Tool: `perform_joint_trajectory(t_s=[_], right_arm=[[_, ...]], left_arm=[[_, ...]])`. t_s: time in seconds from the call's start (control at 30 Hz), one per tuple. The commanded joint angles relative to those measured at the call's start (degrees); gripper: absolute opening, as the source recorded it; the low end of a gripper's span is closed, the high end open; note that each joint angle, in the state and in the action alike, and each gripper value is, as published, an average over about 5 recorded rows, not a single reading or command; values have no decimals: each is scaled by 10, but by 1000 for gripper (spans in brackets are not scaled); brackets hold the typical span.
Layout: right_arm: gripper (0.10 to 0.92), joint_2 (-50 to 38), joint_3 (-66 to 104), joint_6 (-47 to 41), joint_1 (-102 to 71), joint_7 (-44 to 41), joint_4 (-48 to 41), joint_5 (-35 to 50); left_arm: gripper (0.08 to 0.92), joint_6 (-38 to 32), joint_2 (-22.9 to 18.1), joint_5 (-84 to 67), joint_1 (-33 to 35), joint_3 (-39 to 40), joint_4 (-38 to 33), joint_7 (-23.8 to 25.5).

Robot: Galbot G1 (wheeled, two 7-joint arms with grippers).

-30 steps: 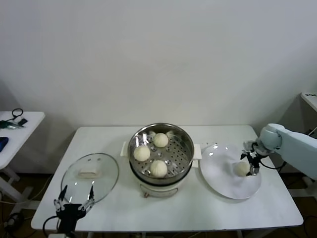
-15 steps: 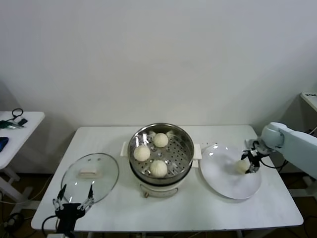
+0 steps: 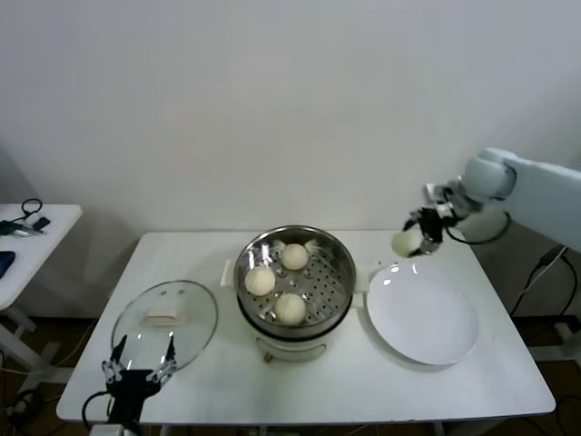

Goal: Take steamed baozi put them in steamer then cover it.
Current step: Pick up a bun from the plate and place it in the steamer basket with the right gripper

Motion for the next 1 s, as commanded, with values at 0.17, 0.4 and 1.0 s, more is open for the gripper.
perform_joint_trajectory(t_s=[0.17, 0.4, 1.0], right_arm=[[687, 140, -25, -117, 41, 93, 139, 140], [687, 161, -27, -128, -46, 108, 87, 63], [687, 160, -24, -130, -99, 114, 55, 23]], left_arm=[[823, 1, 1, 1, 0, 1, 1, 0], [823, 1, 2, -1, -2, 0, -3, 0], [823, -1, 4, -7, 2, -13, -5, -2]])
